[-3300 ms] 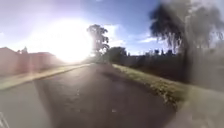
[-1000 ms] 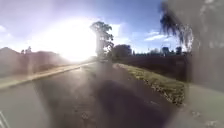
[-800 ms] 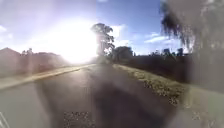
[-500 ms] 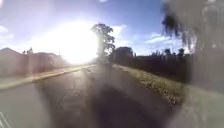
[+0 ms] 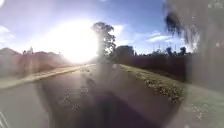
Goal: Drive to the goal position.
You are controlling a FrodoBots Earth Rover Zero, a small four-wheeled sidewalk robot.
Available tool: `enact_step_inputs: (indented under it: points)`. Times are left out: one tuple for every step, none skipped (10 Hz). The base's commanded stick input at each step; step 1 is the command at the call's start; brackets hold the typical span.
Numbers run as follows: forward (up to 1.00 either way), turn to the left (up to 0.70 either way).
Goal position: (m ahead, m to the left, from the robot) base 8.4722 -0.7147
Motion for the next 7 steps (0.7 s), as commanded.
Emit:
enact_step_inputs:
  points:
    - [1.0, -0.4]
    - [1.0, -0.4]
    - [1.0, -0.4]
    - [1.0, -0.37]
    - [1.0, -0.23]
    - [1.0, -0.09]
    - [1.0, 0.0]
